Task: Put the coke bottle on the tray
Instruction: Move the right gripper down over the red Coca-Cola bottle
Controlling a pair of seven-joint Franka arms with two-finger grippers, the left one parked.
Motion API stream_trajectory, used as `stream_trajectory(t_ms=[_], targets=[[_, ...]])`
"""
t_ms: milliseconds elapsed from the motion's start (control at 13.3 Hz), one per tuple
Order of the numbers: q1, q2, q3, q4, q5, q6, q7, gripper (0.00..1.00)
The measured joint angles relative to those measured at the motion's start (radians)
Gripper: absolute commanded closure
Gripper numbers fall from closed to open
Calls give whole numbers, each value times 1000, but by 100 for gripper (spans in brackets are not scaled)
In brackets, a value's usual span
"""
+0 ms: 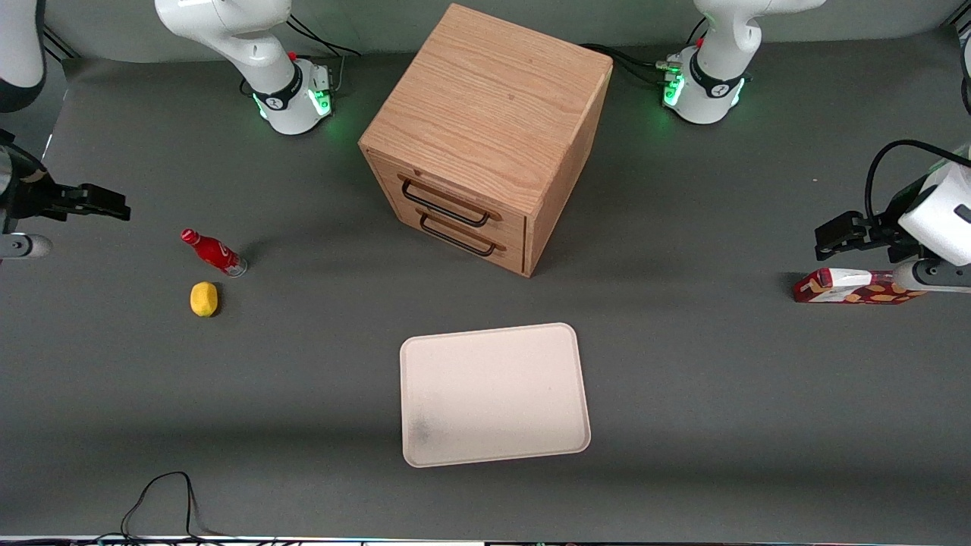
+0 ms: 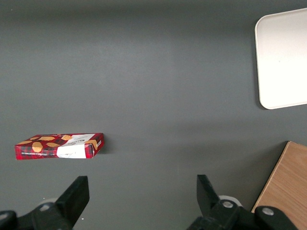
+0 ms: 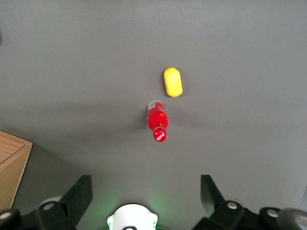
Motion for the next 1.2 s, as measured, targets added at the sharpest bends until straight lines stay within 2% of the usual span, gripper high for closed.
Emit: stream_trajectory(t_ms=[451,901,1201], targets=[[2,-30,-4,-64,0,27,-3,0],[2,-115,-29,-431,0,400,-3,0],[2,-120,-31,-581,0,569,-3,0]])
